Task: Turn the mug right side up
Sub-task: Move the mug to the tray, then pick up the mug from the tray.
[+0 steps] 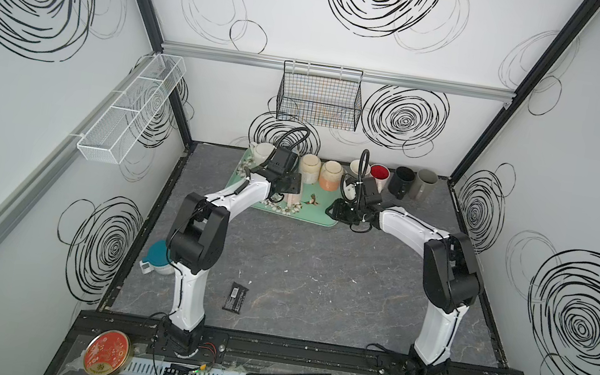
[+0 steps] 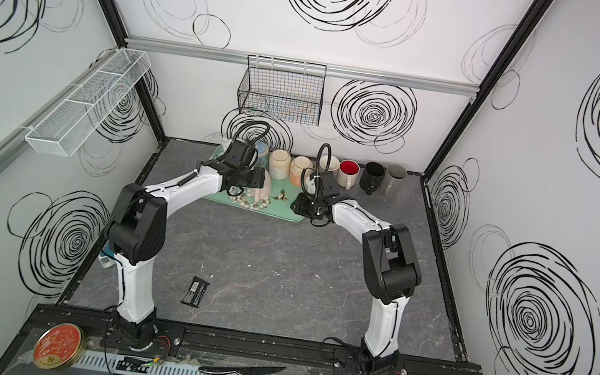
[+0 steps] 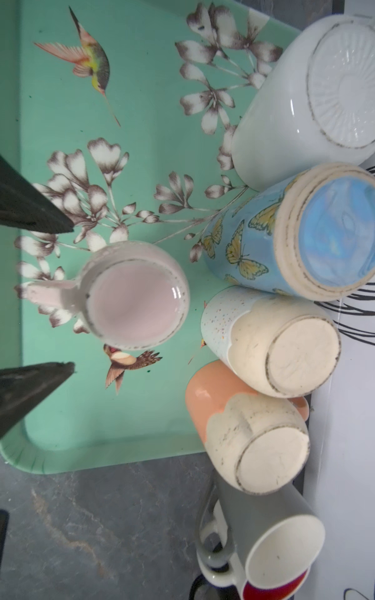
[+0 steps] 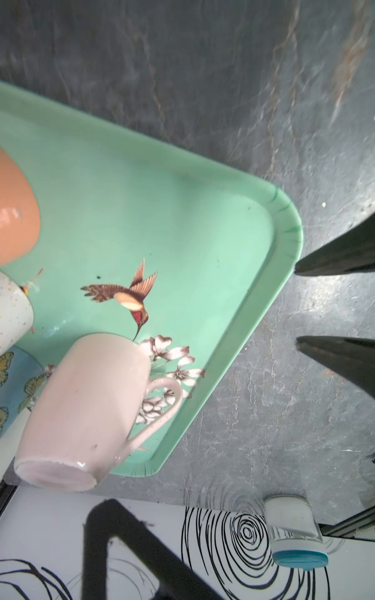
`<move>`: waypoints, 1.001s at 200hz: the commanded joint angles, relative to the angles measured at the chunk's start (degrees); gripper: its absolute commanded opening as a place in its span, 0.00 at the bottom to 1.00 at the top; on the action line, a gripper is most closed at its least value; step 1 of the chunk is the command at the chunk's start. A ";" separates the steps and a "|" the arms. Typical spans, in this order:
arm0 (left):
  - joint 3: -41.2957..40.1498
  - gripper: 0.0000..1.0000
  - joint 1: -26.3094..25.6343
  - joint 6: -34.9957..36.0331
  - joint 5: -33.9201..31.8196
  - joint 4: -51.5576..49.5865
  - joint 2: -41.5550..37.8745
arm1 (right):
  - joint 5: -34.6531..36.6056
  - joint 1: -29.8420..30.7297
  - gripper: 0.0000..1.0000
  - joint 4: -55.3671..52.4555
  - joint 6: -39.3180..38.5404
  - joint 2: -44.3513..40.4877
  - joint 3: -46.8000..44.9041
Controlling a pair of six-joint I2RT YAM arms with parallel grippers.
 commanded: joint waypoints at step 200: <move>1.71 0.57 -0.25 -4.66 -4.59 0.40 9.38 | -1.15 2.66 0.36 -2.05 4.47 5.40 7.48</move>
